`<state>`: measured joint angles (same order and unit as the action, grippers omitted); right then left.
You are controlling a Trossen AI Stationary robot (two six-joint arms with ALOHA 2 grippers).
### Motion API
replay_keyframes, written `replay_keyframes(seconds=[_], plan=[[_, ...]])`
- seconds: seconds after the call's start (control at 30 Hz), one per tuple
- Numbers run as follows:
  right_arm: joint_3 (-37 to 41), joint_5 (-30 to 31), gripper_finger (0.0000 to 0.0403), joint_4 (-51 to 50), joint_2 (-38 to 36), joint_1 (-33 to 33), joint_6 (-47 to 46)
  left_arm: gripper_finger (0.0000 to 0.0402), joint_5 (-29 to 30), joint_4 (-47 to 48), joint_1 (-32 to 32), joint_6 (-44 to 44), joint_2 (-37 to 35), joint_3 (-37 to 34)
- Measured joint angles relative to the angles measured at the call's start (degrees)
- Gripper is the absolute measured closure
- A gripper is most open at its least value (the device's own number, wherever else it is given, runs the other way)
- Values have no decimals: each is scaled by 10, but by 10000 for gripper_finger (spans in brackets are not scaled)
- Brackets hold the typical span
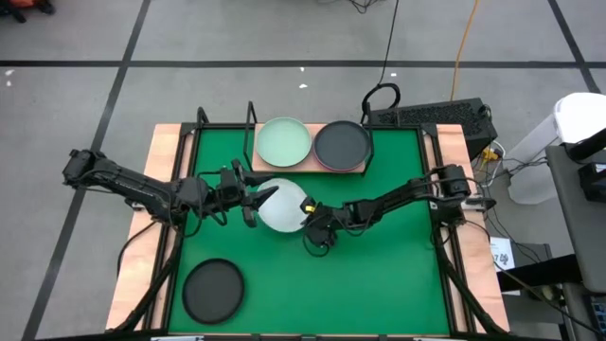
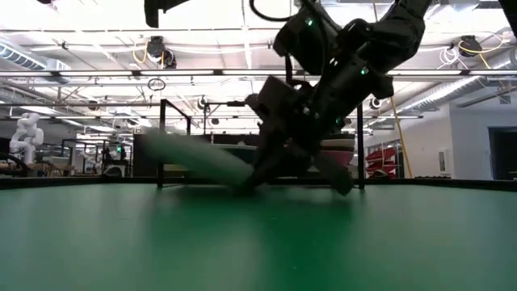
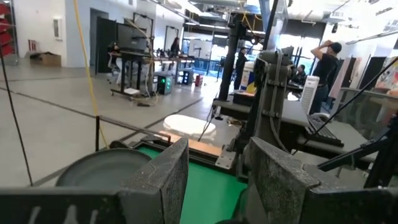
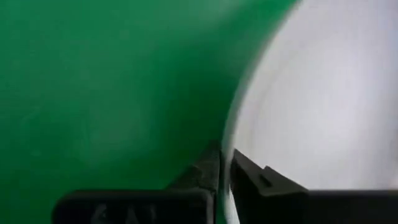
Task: Place and stack plates onto a shelf
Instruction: Stack the white plate on top of the light green plate on the shelf
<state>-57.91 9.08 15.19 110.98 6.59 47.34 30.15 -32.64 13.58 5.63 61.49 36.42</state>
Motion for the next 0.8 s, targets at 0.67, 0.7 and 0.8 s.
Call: replay_keyframes(seconds=[0.67, 0.7, 0.8], plan=[[1, 133, 402, 42, -163, -97, 78, 229, -1, -22, -1, 7, 0, 0], [-5, 136, 402, 42, -160, -112, 84, 229, -1, -22, -2, 5, 0, 0], [-33, 107, 402, 30, -148, -151, 88, 229, -1, -24, -6, -3, 0, 0]])
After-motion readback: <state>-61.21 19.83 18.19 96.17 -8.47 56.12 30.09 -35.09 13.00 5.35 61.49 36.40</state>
